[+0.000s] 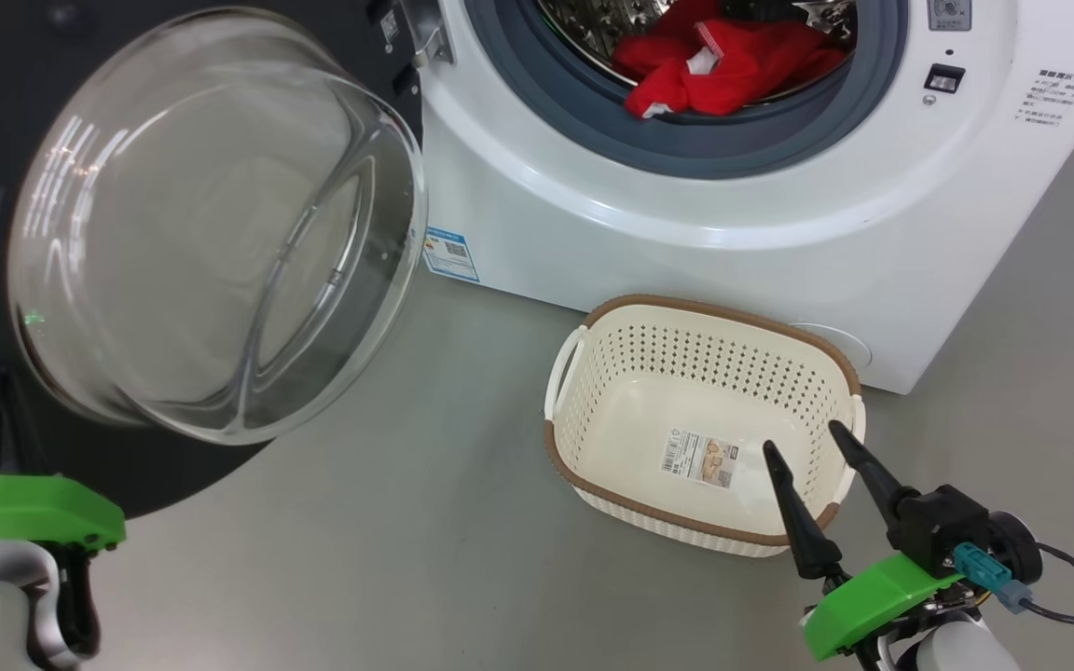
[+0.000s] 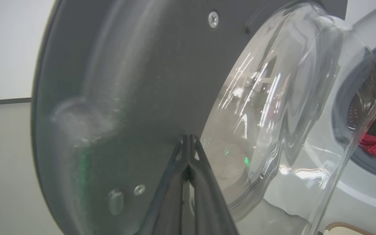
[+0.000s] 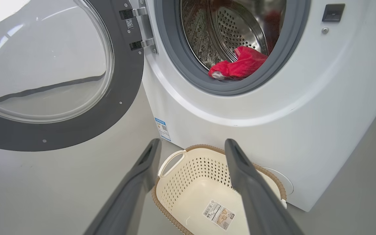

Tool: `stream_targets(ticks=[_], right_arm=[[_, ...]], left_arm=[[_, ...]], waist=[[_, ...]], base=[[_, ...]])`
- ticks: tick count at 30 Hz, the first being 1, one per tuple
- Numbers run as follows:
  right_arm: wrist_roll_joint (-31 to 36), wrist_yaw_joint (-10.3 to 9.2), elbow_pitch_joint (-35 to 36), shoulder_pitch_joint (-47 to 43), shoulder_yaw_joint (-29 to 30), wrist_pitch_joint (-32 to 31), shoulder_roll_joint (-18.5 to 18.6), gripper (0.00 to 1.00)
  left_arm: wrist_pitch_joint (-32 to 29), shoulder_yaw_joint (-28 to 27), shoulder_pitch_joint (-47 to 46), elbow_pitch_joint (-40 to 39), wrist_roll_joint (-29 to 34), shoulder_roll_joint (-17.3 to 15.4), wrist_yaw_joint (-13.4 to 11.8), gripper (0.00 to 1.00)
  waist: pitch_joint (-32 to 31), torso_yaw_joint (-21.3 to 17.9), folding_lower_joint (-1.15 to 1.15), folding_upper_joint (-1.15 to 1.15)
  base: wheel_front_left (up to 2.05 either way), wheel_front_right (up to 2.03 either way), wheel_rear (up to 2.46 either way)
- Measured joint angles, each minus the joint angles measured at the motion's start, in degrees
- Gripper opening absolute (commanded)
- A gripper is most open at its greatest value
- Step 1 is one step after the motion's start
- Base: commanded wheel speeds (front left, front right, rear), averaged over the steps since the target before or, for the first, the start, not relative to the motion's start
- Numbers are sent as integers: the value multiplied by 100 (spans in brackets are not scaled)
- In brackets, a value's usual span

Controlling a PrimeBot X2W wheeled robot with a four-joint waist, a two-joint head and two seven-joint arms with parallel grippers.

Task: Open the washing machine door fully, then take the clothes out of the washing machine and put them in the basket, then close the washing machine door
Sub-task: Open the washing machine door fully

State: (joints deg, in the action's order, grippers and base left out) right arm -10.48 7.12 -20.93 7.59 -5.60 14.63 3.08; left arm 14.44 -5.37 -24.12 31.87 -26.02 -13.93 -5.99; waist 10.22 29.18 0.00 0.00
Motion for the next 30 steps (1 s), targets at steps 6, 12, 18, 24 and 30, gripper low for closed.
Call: stream_targets(ticks=[6, 12, 18, 24, 30], right_arm=[[21, 0, -32, 80, -45, 0, 3, 100], [47, 0, -62, 100, -85, 0, 3, 100], [-8, 0, -94, 98, -130, 0, 3, 100], [-77, 0, -81, 96, -129, 0, 3, 100], [-168, 0, 93, 93, -49, 0, -1, 100]], left_arm=[[11, -188, -215, 394, 127, -21, 152, 0], [10, -463, -310, 614, 174, -23, 242, 0], [10, -660, -286, 565, 337, 62, 327, 0], [10, -889, -125, -136, 399, 176, 453, 92], [11, -927, 137, -1252, 514, 276, 605, 100]], waist=[[40, -41, 0, 0], [-4, -81, 0, 0], [-101, -140, 0, 0], [-226, -239, 0, 0], [-344, -419, 0, 0]], base=[[0, 0, 0], [0, 0, 0], [0, 0, 0], [0, 0, 0], [0, 0, 0]])
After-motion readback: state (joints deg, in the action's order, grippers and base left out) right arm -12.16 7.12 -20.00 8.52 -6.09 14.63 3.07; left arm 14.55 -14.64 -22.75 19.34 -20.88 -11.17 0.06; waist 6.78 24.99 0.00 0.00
